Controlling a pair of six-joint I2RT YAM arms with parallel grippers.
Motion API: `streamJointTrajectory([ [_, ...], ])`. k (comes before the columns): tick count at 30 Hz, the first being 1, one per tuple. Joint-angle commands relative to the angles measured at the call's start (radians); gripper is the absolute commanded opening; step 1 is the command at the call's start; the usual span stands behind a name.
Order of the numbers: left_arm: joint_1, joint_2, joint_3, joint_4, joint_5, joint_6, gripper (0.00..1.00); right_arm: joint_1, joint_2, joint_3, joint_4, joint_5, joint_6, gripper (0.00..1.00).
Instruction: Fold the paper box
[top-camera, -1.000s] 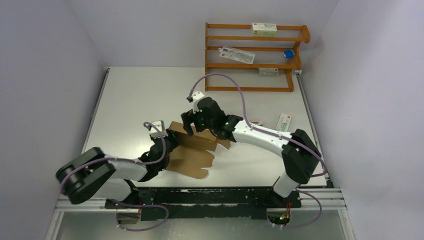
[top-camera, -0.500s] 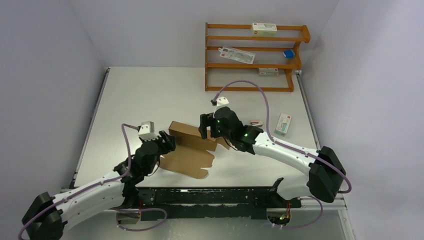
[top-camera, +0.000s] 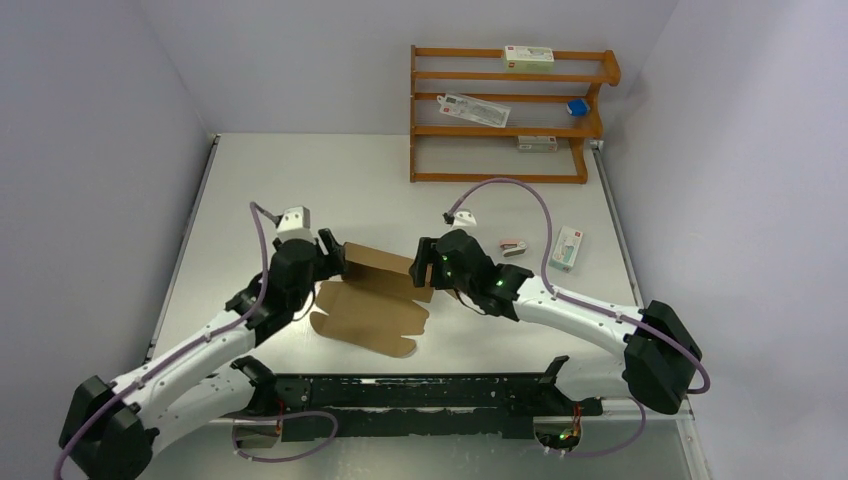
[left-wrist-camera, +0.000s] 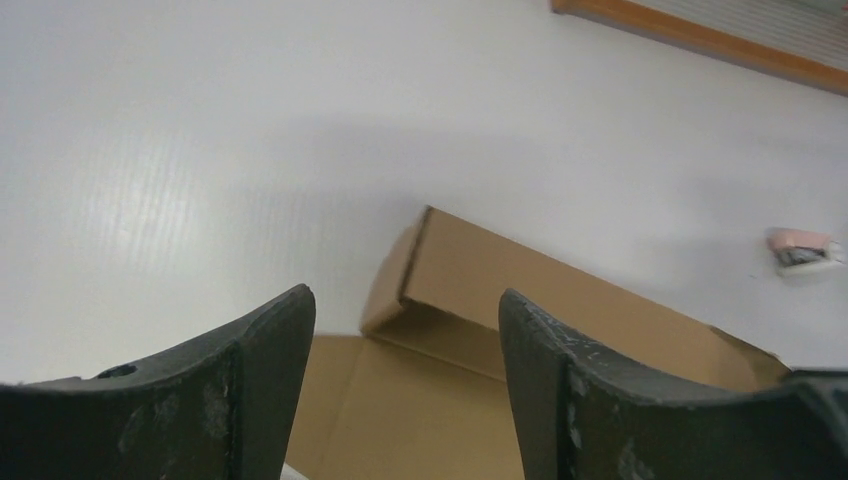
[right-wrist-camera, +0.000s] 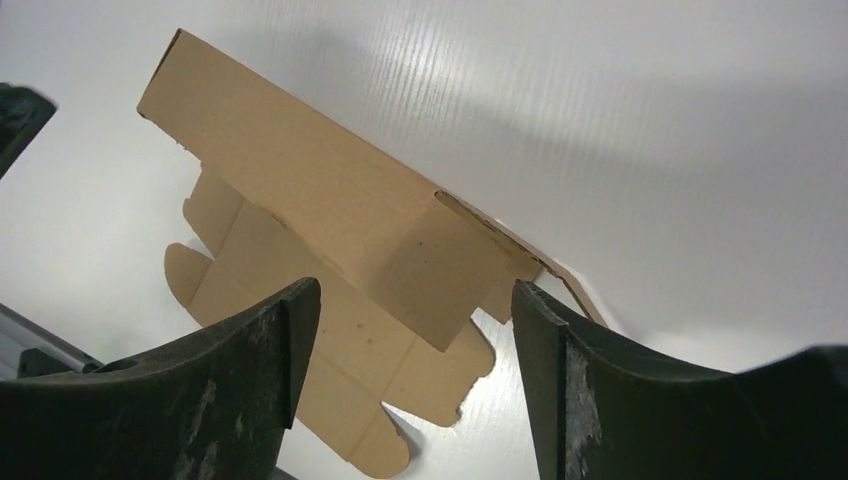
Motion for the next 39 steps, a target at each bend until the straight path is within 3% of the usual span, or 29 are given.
streamJointTrajectory([
  [1, 0.147, 0.094, 0.062, 0.02, 0.233, 0.054, 0.69, -0.002, -0.007, 0.0, 0.031, 0.016, 0.062, 0.73],
  [9, 0.258, 0.25, 0.078, 0.119, 0.4, 0.077, 0.54, -0.003, 0.013, -0.011, 0.069, 0.015, 0.069, 0.69],
  [15, 0.282, 0.319, 0.076, 0.17, 0.473, 0.073, 0.44, -0.003, 0.041, -0.01, 0.089, -0.005, 0.071, 0.67],
  [19, 0.285, 0.331, 0.059, 0.186, 0.505, 0.058, 0.32, -0.002, 0.054, -0.014, 0.099, -0.015, 0.072, 0.66],
  [39, 0.285, 0.149, -0.083, 0.205, 0.673, -0.057, 0.25, -0.005, 0.103, -0.064, 0.233, -0.046, 0.115, 0.56],
])
